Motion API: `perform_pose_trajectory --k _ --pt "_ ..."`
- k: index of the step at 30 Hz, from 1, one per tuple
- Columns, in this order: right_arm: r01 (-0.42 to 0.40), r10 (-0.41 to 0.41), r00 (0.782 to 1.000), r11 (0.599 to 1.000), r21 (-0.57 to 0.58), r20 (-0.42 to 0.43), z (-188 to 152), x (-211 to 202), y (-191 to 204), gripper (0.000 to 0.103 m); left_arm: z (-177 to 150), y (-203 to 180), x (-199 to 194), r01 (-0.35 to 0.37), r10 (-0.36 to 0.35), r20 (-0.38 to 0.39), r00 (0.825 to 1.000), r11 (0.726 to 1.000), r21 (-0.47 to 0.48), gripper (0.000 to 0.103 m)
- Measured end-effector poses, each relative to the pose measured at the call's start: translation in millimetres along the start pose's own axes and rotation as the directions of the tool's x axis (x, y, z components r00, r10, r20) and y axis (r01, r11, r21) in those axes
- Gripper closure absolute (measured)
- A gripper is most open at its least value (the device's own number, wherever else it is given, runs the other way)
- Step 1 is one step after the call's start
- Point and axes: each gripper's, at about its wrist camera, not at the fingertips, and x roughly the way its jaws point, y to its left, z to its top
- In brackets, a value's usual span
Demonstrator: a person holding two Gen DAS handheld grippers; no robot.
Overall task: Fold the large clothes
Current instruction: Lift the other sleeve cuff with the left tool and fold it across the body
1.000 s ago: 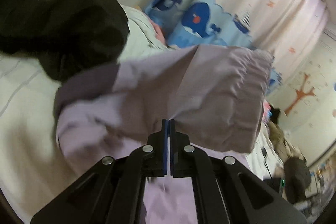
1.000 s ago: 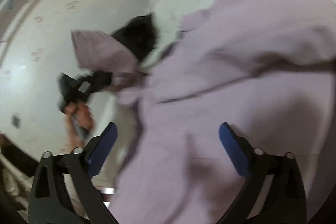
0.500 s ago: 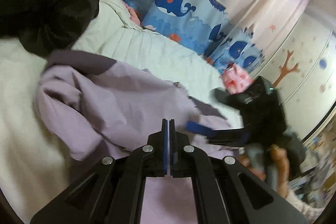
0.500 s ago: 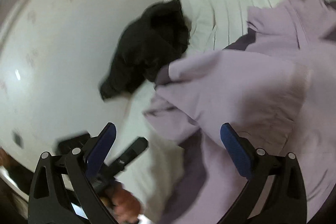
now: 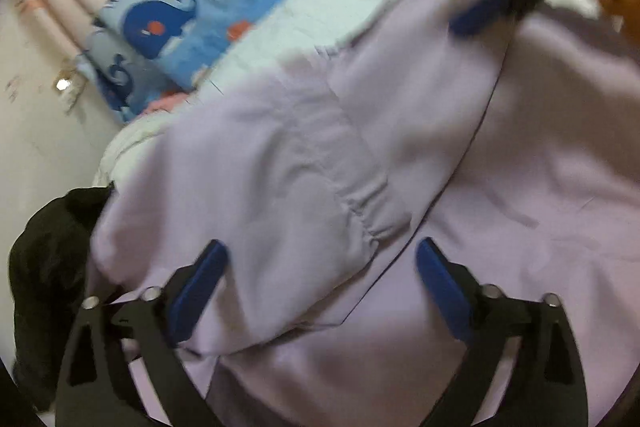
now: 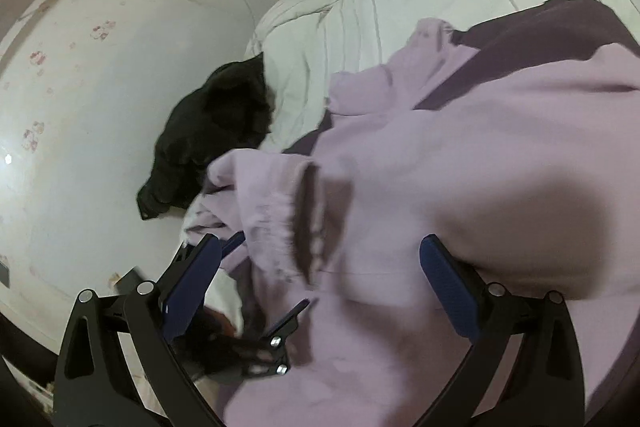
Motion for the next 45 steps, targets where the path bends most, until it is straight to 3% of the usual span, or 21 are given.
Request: perform_pose_trajectory --k 2,3,4,7,10,12,16,18,21,22,25,28,30,33,34,37,39,41,43,44,45 --pt "0.007 -0.006 1.000 0.999 0.033 -0.029 0 4 -20 0.007 1 7 13 0.031 -0.032 -0.022 0.999 0.999 -0.045 0.010" --pt "-0.001 0.002 0.999 0.999 0.044 -0.039 -2 2 -27 0.007 1 20 14 0.083 -0.085 -0.007 0.996 0.988 -0.129 0.029" --pt "-0.010 0.012 0.999 0.999 0.052 -0.042 -3 2 -33 0.007 1 40 10 0.161 -0.157 0.034 0.987 0.954 -0.252 0.045" --pt "-0.052 0.053 0.998 0.998 0.030 -0.042 -8 -5 -28 0.007 -4 74 -5 0.268 -0.232 0.135 0.963 0.858 -0.438 0.067" --pt "-0.105 0.104 0.994 0.994 -0.013 -0.044 -7 -14 -10 0.007 -10 93 -23 0.380 -0.298 0.238 0.924 0.772 -0.509 0.070" --pt "-0.082 0.080 0.996 0.993 -0.079 -0.029 -5 -19 6 0.007 -13 96 -37 0.476 -0.382 0.286 0.879 0.736 -0.482 0.069" --pt "-0.007 0.007 0.987 1.000 0.002 -0.158 -2 18 -16 0.007 -17 96 -30 0.480 -0.427 0.224 0.876 0.725 -0.494 0.069" --pt "0.024 -0.015 0.980 0.999 0.046 -0.198 -6 38 -40 0.011 -21 99 -24 0.513 -0.461 0.237 0.855 0.683 -0.521 0.069" --pt "0.077 -0.066 0.977 0.996 0.046 -0.204 -8 42 -49 0.015 -35 112 -20 0.599 -0.527 0.307 0.792 0.577 -0.555 0.066" --pt "0.092 -0.083 0.973 0.995 0.029 -0.216 -7 44 -48 0.015 -41 119 -16 0.596 -0.522 0.313 0.794 0.565 -0.570 0.058" --pt "0.153 -0.164 0.950 0.986 -0.060 -0.264 -8 50 -37 0.015 -50 132 -8 0.530 -0.469 0.278 0.838 0.583 -0.616 0.053" --pt "0.213 -0.245 0.925 0.967 -0.137 -0.292 -13 53 -23 0.015 -55 145 -18 0.505 -0.372 0.348 0.861 0.540 -0.673 0.078" --pt "0.229 -0.263 0.920 0.963 -0.146 -0.292 -17 46 -15 0.015 -55 163 -35 0.537 -0.305 0.442 0.844 0.499 -0.680 0.082" --pt "0.058 -0.074 0.992 0.985 -0.160 -0.098 -12 1 19 0.014 -52 190 -79 0.601 -0.202 0.583 0.787 0.466 -0.649 0.082" --pt "0.042 -0.053 0.997 0.978 -0.205 -0.049 -12 -8 31 0.010 -52 198 -89 0.611 -0.178 0.608 0.774 0.461 -0.643 0.083" --pt "0.098 -0.122 0.992 0.888 -0.449 -0.026 -24 10 92 0.007 -61 227 -127 0.634 -0.086 0.671 0.736 0.436 -0.639 0.083" --pt "0.129 -0.258 0.962 0.708 -0.694 -0.085 -54 52 134 0.007 -74 243 -148 0.639 -0.029 0.694 0.720 0.417 -0.646 0.083" --pt "0.108 -0.412 0.904 0.484 -0.869 -0.117 -93 95 156 0.007 -85 250 -161 0.632 -0.001 0.693 0.721 0.409 -0.658 0.083" --pt "0.165 -0.546 0.837 0.313 -0.935 -0.035 -115 128 155 0.010 -96 252 -168 0.626 0.009 0.689 0.725 0.408 -0.664 0.083" --pt "0.177 -0.591 0.806 0.289 -0.941 -0.030 -120 141 144 0.032 -103 253 -171 0.626 0.014 0.688 0.725 0.403 -0.668 0.083" --pt "0.177 -0.599 0.799 0.323 -0.930 -0.056 -118 148 136 0.047 -109 254 -174 0.628 0.020 0.689 0.725 0.394 -0.672 0.083"
